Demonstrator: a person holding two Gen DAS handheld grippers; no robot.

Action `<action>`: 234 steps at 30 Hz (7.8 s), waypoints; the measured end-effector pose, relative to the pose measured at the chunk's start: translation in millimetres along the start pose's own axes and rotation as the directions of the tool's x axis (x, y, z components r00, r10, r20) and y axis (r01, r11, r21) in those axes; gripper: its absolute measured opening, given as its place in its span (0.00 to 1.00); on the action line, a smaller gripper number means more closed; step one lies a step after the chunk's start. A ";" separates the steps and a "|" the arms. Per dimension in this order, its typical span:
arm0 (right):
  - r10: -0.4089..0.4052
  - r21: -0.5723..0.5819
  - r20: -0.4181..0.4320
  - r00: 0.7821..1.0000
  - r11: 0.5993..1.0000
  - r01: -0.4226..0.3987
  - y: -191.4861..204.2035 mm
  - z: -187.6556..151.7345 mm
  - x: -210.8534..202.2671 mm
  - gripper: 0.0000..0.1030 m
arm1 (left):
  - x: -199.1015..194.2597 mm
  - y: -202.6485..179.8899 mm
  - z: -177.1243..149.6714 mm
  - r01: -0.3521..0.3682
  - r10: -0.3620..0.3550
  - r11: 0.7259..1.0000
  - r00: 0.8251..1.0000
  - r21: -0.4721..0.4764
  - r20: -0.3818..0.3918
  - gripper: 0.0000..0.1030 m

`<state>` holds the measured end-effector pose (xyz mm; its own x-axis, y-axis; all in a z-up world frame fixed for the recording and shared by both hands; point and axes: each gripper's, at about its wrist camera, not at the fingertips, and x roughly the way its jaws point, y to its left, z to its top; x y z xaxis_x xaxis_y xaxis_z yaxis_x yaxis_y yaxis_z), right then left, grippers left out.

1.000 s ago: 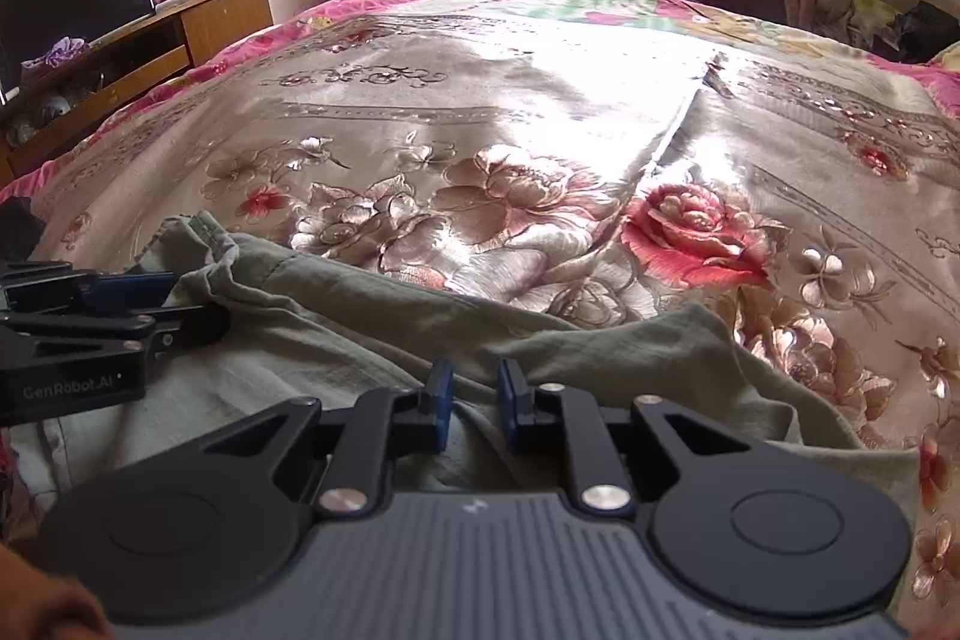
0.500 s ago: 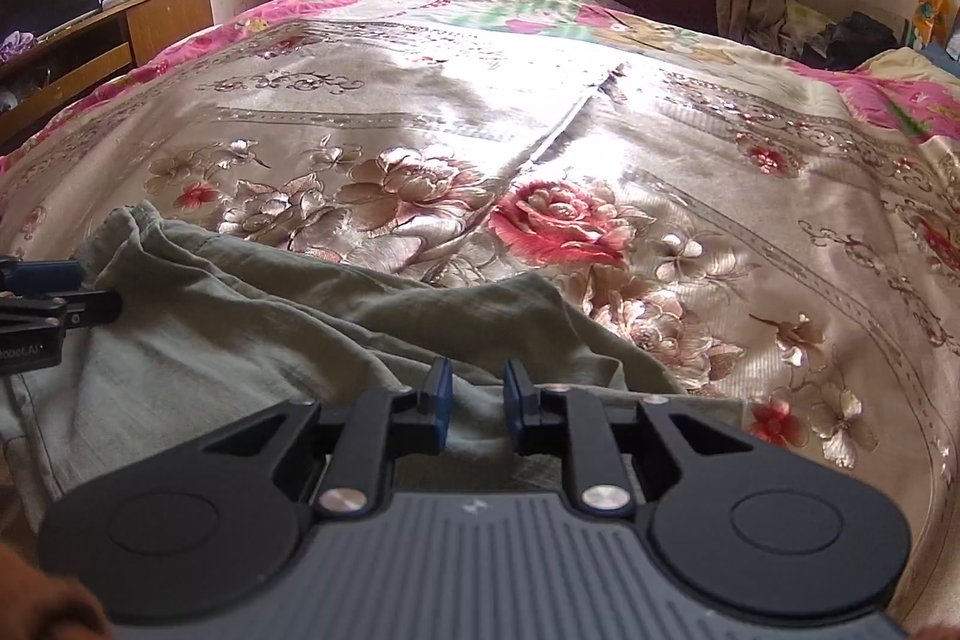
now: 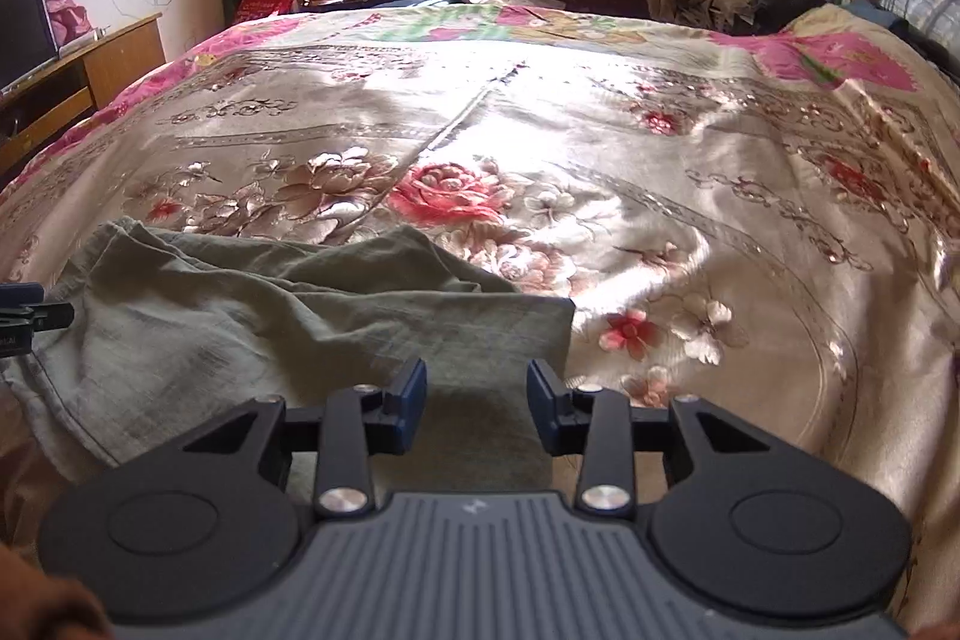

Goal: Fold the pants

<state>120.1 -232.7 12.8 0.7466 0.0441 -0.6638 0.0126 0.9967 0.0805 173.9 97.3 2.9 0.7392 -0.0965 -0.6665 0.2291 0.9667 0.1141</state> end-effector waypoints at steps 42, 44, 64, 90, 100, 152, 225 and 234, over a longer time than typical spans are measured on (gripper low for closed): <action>0.333 0.746 0.204 0.921 0.556 -0.367 -157.1 -95.4 -44.9 0.04 | -33.2 -157.7 -24.9 0.308 -0.305 0.916 0.951 0.258 -0.051 0.59; 0.299 0.749 0.211 0.931 0.563 -0.351 -167.7 -101.4 -62.3 0.04 | -40.8 -171.0 -27.6 0.350 -0.348 0.899 0.936 0.265 -0.055 0.59; 0.313 0.557 0.112 0.943 0.766 -0.321 -44.4 -7.1 -60.3 0.04 | -63.9 -116.4 -24.6 0.379 -0.381 0.923 0.924 0.071 0.021 0.63; 0.267 0.170 -0.184 0.946 0.957 -0.237 140.7 31.5 15.1 0.17 | -57.1 -20.5 -39.2 0.390 -0.392 0.870 0.918 -0.300 0.057 0.67; 0.359 0.198 -0.102 0.928 0.921 -0.335 134.6 42.8 -19.2 0.27 | -61.8 -13.3 -37.8 0.332 -0.313 0.887 0.943 -0.321 0.111 0.67; 0.134 0.103 -0.109 0.985 0.987 -0.123 50.6 -16.2 -19.1 0.29 | -77.2 -100.3 -37.5 0.279 -0.276 0.960 0.951 0.001 0.140 0.86; 0.152 0.288 -0.059 0.987 0.949 -0.129 17.7 -58.8 -51.2 0.42 | -50.5 -105.7 -31.8 0.174 -0.174 0.985 0.985 -0.014 -0.008 0.95; 0.149 0.250 -0.020 0.989 0.958 -0.139 30.6 -64.5 -69.5 0.42 | -64.6 -127.1 -32.4 0.056 -0.057 0.996 0.998 0.075 0.021 1.00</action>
<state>25.7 -200.8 13.4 0.7270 0.1931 -0.6590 0.0745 0.9318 0.3552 76.5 -11.6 7.5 0.7380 -0.1567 -0.6564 0.3166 0.9393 0.1318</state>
